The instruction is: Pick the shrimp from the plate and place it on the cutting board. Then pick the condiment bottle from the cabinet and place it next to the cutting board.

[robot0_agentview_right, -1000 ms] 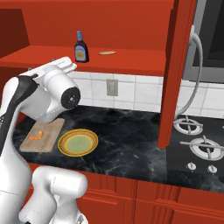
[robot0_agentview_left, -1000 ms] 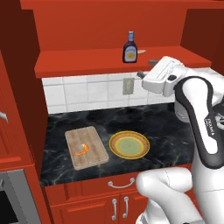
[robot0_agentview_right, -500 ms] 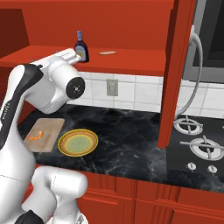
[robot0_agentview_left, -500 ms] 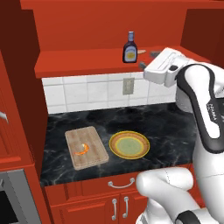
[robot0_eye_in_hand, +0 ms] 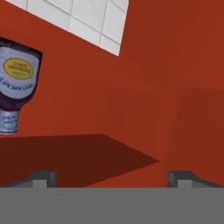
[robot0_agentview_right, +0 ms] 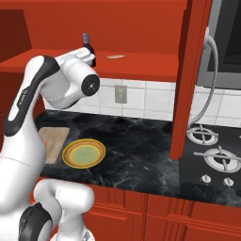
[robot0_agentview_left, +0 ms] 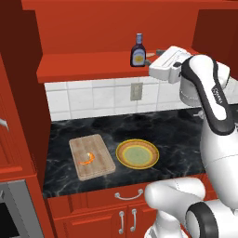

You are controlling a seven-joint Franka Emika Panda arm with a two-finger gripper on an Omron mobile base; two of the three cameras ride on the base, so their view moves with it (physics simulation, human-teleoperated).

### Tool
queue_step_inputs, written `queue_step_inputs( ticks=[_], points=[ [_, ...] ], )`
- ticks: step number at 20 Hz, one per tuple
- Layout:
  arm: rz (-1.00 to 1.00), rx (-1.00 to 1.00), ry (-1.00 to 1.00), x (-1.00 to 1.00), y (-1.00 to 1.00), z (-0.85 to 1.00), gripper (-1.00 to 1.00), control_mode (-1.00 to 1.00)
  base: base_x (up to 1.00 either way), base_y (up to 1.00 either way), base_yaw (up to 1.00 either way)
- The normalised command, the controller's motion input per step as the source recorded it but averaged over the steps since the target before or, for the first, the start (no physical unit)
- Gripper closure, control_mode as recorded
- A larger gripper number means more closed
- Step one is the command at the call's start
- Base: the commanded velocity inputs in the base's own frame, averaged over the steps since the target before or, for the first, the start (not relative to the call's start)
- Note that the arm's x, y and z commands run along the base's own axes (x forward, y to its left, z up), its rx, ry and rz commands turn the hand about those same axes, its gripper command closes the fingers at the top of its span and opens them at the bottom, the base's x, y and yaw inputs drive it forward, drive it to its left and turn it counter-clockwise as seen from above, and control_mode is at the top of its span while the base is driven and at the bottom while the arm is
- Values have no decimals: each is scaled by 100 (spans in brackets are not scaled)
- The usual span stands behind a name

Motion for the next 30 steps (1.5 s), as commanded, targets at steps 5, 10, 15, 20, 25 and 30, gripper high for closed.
queue_step_inputs(
  ticks=[5, 10, 15, 20, 25, 30],
  points=[
    [-1, 0, 0, 45, -11, 9, -100, -100, 0, 0, 0],
    [0, 0, 0, 34, -6, 18, -100, -100, 0, 0, 0],
    [0, 0, 0, 28, -5, 16, -100, -100, 0, 0, 0],
    [0, 0, 0, 22, -6, 11, -100, -100, 0, 0, 0],
    [-1, 0, 0, 16, -8, 2, -100, -100, 0, 0, 0],
    [-2, 0, 0, 12, -7, 0, -100, -100, 0, 0, 0]
  ],
)
